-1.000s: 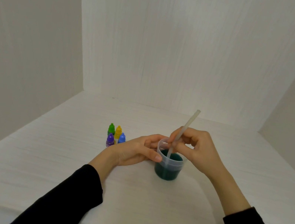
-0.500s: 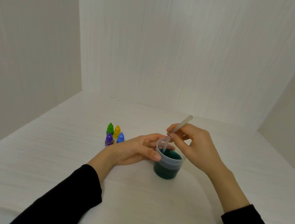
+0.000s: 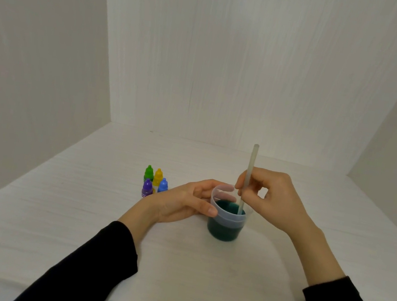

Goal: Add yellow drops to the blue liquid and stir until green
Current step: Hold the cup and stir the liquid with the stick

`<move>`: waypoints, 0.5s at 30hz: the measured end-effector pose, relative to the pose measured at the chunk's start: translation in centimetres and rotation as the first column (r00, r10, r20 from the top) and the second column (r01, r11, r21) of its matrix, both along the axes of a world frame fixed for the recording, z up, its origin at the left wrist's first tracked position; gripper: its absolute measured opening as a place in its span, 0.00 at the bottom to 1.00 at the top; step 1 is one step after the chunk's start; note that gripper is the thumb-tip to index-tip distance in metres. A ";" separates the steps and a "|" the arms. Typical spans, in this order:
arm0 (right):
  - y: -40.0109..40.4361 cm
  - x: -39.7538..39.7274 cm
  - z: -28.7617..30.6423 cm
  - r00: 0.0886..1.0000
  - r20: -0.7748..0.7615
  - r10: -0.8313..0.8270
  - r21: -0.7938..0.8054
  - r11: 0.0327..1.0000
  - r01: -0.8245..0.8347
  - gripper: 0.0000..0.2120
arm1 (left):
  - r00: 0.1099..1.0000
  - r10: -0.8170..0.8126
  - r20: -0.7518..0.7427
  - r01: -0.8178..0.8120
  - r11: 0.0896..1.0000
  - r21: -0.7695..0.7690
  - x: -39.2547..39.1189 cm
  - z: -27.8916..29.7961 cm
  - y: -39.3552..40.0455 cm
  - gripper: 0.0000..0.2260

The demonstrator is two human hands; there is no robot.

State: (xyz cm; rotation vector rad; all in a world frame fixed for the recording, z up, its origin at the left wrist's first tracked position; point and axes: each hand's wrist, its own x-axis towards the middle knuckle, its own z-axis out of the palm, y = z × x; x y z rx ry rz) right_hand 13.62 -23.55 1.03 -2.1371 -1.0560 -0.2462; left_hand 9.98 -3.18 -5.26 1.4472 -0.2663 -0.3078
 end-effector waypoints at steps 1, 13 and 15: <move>0.0 -0.1 0.0 1.000 -0.015 0.023 0.031 0.999 -0.023 0.13 | 1.000 0.000 -0.002 0.000 1.000 -0.003 0.0 0.1 0.0 0.28; 1.7 -0.8 -0.7 0.992 -0.061 0.110 0.129 0.986 -0.102 0.07 | 1.000 -0.005 0.003 0.005 1.000 -0.016 -0.2 0.3 -0.2 0.28; 1.7 -0.5 -0.7 0.997 -0.032 0.065 0.086 0.994 -0.063 0.06 | 1.000 -0.005 0.003 0.005 1.000 -0.012 -0.2 0.3 -0.2 0.29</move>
